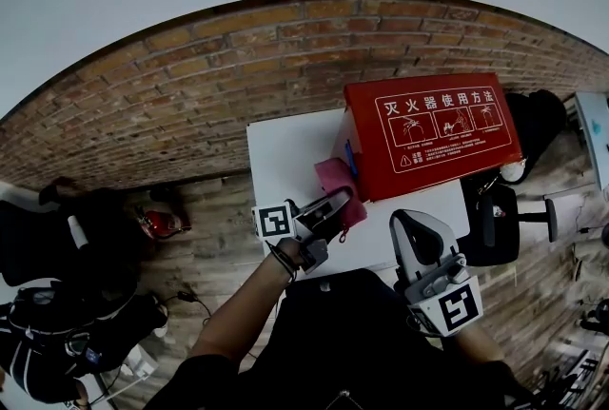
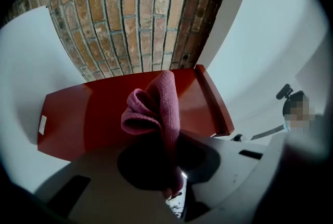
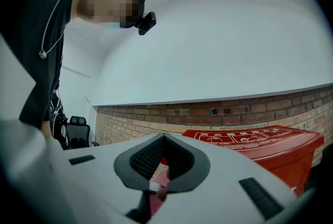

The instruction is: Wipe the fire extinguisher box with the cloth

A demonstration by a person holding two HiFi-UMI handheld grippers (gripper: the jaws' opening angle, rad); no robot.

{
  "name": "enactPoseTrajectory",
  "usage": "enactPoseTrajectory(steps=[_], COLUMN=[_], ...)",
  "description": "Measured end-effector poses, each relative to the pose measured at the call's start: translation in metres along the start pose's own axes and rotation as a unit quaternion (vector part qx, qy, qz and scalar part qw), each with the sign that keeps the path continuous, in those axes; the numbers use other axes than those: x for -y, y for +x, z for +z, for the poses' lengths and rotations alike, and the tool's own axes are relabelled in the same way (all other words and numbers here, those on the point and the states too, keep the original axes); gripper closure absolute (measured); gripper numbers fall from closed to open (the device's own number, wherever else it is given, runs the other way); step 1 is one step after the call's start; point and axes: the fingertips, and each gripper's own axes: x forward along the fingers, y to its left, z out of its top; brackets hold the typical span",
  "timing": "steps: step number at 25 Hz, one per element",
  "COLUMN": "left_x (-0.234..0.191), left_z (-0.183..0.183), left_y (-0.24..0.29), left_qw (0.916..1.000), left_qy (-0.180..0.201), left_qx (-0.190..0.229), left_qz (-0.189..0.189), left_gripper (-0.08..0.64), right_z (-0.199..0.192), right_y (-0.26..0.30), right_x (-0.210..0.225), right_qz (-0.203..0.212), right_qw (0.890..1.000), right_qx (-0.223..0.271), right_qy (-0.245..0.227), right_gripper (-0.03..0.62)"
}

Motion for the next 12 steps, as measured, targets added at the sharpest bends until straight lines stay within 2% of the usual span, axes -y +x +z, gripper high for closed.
enactPoseTrajectory(steps=[12], left_x=[0.041], left_z=[0.007], left_y=[0.008], left_qw=[0.9992], left_qy=[0.010], left_qx=[0.006], left_qz=[-0.039], left_gripper=[0.466], right_z=[0.003], right_y=[-0.005], right_x=[-0.002], right_qz=[-0.002], right_qw=[1.000], right_qx=[0.006], right_qy=[0.002], right_gripper=[0.572])
